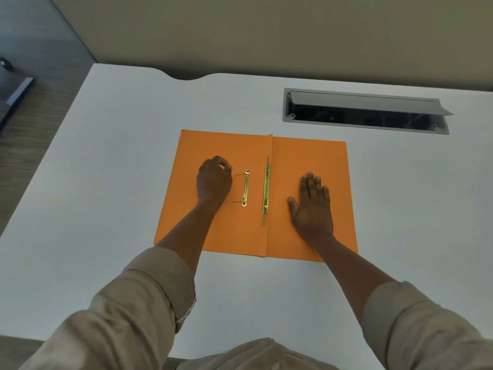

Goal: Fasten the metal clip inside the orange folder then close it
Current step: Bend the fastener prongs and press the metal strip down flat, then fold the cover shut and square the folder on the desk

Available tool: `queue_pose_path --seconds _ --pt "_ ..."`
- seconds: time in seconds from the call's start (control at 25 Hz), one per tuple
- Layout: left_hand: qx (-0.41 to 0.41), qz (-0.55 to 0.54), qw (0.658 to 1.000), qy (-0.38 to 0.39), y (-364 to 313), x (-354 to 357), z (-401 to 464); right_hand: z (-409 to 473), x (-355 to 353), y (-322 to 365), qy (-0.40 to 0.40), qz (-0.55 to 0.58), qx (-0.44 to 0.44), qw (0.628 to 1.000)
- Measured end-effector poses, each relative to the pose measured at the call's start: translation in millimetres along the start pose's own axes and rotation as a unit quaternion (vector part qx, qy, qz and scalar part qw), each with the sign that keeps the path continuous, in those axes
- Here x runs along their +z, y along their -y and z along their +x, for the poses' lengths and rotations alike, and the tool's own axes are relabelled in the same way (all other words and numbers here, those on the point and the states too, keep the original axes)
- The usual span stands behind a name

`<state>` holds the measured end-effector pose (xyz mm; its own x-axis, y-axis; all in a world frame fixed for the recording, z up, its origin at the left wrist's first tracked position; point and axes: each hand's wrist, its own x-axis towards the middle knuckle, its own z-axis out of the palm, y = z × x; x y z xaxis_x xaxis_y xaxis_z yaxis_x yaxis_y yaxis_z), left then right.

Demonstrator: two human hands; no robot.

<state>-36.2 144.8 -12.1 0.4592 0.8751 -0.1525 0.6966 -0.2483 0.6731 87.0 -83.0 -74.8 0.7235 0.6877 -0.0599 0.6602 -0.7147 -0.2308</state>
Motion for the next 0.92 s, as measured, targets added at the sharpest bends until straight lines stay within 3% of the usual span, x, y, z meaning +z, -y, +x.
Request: queue_pose_path --seconds 0.16,0.32,0.92 --pt "-0.112 0.211 0.969 -0.067 41 -38 19 -1 0 -1 0.000 -0.007 0.003 1.000" --pt "-0.181 0.282 0.941 -0.052 63 -58 27 -1 -2 2 0.000 0.000 0.000 1.000" --pt "-0.280 0.063 0.957 -0.033 70 -79 41 -3 -3 2 -0.004 -0.001 -0.001 1.000"
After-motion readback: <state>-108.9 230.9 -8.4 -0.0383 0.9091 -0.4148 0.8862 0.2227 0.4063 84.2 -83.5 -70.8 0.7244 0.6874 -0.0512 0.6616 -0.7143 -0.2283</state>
